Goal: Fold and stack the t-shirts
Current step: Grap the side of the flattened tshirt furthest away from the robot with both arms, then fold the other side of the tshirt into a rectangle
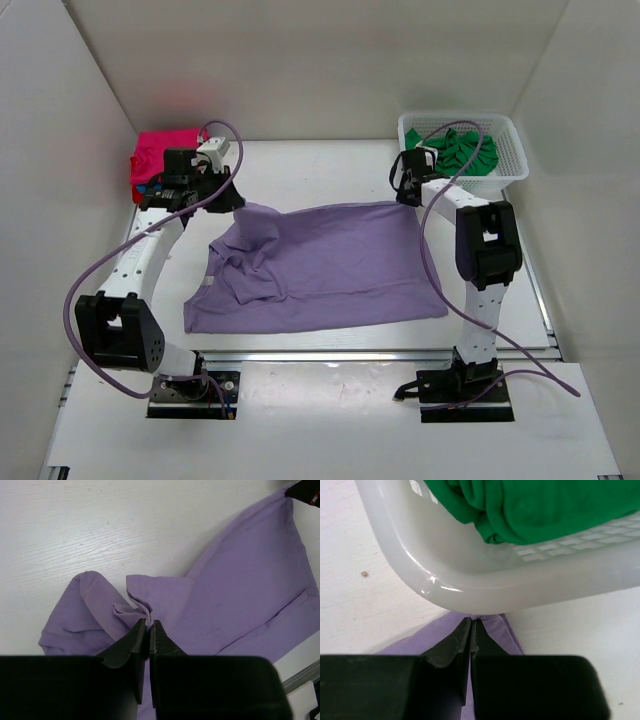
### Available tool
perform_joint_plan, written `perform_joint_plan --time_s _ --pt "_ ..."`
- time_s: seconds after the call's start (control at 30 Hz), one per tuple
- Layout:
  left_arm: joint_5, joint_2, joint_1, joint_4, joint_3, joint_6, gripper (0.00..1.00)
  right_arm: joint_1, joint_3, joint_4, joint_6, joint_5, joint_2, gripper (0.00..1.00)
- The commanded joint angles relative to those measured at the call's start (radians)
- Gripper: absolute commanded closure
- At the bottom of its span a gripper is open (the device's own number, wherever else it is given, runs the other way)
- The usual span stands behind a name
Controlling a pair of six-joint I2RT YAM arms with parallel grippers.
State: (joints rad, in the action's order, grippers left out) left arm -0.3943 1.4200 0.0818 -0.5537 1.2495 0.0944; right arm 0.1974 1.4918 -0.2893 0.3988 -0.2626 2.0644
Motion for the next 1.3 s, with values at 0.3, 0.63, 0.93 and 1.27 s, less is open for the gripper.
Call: perform_joint_plan --time_s 0.3,0.63,0.93,1.27 --pt "0.04 -0.134 0.024 -0.149 -0.057 -0.013 1.0 -0.013 -0.22 0.104 -0.04 0.014 -0.26 1.0" --pt "0.064 -0.416 0.02 -0.094 -0.442 0.18 1.0 -0.039 -0.482 0.118 -0.069 0.085 -0.518 1.0" --pt "0.129 -0.541 0.012 -0.12 -0.574 0.26 1.0 -0.018 -0.633 0.082 -0.043 0.108 -0.671 1.0" --pt "0.285 -0.625 0.013 -0.164 -0.616 0.317 1.0 0.022 -0.771 0.033 0.008 0.114 -0.823 1.0"
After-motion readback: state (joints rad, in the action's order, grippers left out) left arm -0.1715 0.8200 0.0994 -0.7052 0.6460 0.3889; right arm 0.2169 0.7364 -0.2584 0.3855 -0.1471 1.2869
